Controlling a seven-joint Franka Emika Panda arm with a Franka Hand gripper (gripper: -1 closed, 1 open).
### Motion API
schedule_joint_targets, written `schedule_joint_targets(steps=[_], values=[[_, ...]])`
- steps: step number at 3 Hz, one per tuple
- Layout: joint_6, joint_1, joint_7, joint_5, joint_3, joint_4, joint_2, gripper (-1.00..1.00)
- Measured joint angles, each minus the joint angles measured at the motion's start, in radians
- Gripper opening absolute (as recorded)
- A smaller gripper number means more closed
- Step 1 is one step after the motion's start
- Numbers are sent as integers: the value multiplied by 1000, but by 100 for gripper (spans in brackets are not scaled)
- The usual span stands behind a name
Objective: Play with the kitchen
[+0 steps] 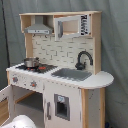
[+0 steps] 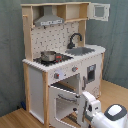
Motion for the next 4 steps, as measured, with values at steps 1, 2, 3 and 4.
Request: schedule_joint_targets(steps=[1,2,3,4], values=[[0,49,0,51,7,-80,0,100],[-1,65,0,132,42,-127,2,100],[-1,88,-18,135,41,-223,13,100],[21,102,-63,135,30,-310,15,100]])
